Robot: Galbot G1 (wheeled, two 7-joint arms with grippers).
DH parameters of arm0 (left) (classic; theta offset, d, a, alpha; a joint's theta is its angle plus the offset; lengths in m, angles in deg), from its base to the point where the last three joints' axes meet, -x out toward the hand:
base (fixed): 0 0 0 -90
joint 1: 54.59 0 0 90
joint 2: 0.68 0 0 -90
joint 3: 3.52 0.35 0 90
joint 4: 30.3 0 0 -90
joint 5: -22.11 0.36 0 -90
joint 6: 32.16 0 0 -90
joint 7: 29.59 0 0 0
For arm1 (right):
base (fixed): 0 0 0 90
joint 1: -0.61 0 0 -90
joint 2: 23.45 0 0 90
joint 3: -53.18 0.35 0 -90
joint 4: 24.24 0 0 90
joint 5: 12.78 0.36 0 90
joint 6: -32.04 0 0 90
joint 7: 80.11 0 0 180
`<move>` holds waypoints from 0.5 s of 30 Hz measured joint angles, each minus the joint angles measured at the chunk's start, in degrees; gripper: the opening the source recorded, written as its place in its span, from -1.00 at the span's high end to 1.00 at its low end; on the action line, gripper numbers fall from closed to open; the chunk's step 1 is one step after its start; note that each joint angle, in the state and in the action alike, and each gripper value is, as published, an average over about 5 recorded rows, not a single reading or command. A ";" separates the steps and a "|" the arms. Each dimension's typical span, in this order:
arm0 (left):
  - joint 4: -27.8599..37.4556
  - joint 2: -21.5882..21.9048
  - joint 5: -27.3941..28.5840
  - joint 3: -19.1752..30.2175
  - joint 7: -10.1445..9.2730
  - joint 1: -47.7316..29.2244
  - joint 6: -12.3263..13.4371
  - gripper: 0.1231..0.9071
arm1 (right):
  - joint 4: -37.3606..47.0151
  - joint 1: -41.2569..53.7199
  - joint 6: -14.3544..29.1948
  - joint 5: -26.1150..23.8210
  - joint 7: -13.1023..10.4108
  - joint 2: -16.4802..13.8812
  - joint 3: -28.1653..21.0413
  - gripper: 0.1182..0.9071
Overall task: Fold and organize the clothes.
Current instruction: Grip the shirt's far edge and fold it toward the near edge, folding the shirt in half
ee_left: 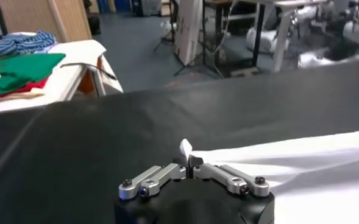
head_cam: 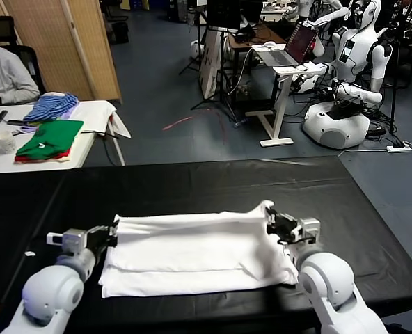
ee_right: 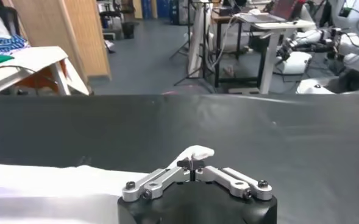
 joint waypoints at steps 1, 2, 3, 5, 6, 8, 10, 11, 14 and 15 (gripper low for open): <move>-0.47 0.13 0.16 -0.23 0.52 0.59 0.00 0.88 | -0.41 -0.50 -0.02 0.00 -0.03 0.03 0.29 0.94; -0.93 0.27 0.41 -0.44 1.12 1.20 0.00 0.88 | -0.82 -0.99 -0.02 0.00 -0.05 0.08 0.58 0.94; -1.34 0.39 0.76 -0.61 1.79 1.76 0.00 0.88 | -1.23 -1.45 -0.02 0.00 -0.05 0.14 0.85 0.94; -2.07 0.58 1.85 -0.85 3.33 2.78 0.00 0.89 | -2.00 -2.30 -0.02 0.00 -0.06 0.27 1.35 0.94; -2.39 0.64 2.49 -0.93 4.09 3.22 0.00 0.89 | -2.40 -2.70 -0.02 0.00 -0.06 0.32 1.61 0.94; -2.94 0.70 3.83 -1.04 5.48 4.04 0.00 0.90 | -3.14 -3.45 -0.02 0.02 -0.05 0.34 2.10 0.94; -3.44 0.73 4.89 -1.19 6.52 4.89 0.00 0.90 | -3.74 -4.16 -0.02 0.04 -0.05 0.29 2.50 0.94; -3.69 0.74 5.36 -1.30 7.01 5.34 0.00 0.90 | -3.96 -4.48 -0.03 0.05 -0.06 0.27 2.64 0.94; -4.39 0.75 6.25 -1.70 8.07 6.69 0.01 0.90 | -4.20 -5.27 -0.03 0.05 -0.19 0.26 2.85 0.94; -4.59 0.76 6.47 -1.81 8.30 7.09 0.01 0.90 | -4.19 -5.46 -0.03 0.05 -0.27 0.29 2.87 0.94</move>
